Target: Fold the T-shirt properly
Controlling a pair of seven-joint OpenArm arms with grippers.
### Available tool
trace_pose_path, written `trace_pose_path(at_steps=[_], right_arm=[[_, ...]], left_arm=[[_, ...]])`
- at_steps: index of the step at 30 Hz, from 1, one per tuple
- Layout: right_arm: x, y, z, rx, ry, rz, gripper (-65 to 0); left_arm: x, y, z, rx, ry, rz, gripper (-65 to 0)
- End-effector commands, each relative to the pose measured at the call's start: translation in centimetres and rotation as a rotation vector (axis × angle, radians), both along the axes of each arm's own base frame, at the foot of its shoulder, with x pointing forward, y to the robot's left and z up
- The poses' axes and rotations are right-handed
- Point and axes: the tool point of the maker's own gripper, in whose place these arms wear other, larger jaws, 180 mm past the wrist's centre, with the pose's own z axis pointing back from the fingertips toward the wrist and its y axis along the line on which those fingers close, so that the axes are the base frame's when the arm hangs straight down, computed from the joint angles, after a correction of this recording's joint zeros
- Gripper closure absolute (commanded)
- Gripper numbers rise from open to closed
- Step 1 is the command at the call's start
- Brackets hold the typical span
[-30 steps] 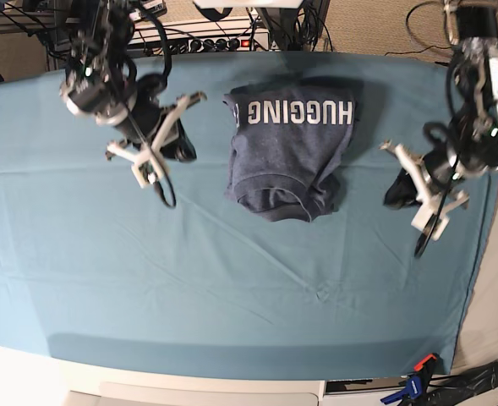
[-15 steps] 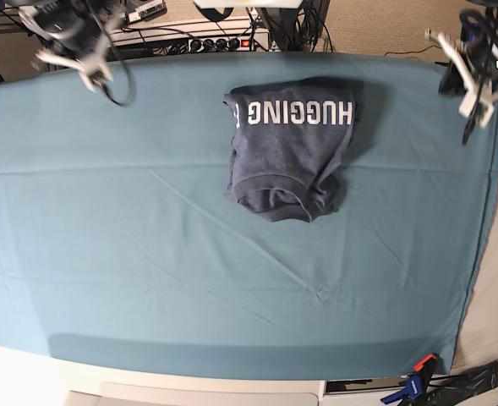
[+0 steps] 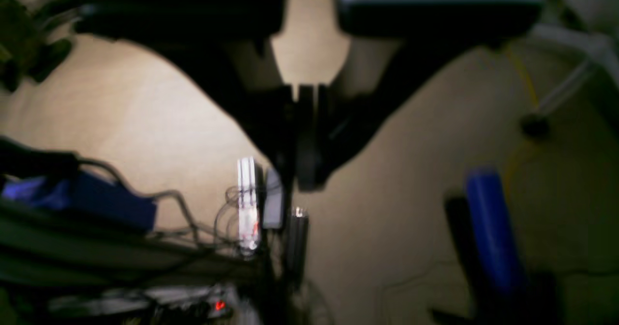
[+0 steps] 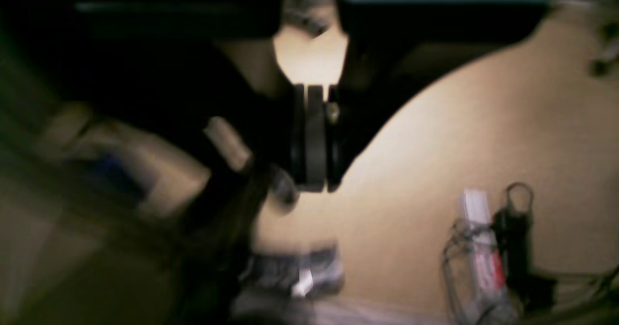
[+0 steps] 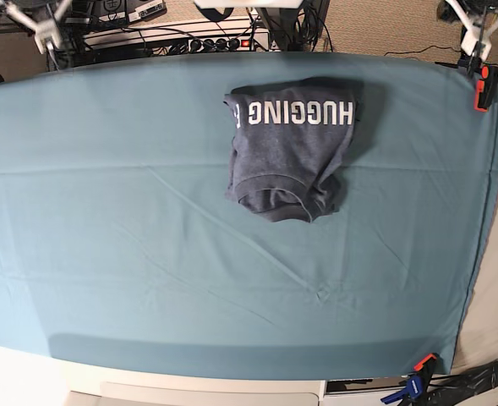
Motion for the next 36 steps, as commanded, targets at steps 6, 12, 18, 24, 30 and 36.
trace_pose_path(at_steps=[6, 12, 18, 24, 30, 36], right_arm=[[-2.8, -0.8, -7.7, 0.208, 0.03, -0.356, 0.0], [-5.2, 1.5, -13.6, 0.38, 0.134, -0.565, 0.0], [-5.6, 5.1, -17.1, 0.416, 0.208, -0.471, 0.0], [-4.5, 7.2, -20.0, 0.288, 0.2, -0.219, 0.0], [-1.9, 7.1, -21.9, 0.058, 0.03, -0.212, 0.0], [-1.2, 8.4, -23.8, 0.057, 0.017, -0.25, 0.0]], left_arm=[[-5.5, 3.0, -4.4, -0.033, 0.137, 0.169, 0.0], [-10.8, 1.2, -8.8, -0.167, 0.295, 0.283, 0.0], [-13.2, -5.7, -12.8, -0.278, 0.41, 0.162, 0.0], [-10.2, -11.4, -16.5, -0.205, 0.38, -0.093, 0.0], [-7.2, -13.3, -19.5, -0.008, 0.296, -0.244, 0.0], [-6.3, -15.3, -22.4, 0.057, 0.287, -0.244, 0.0]])
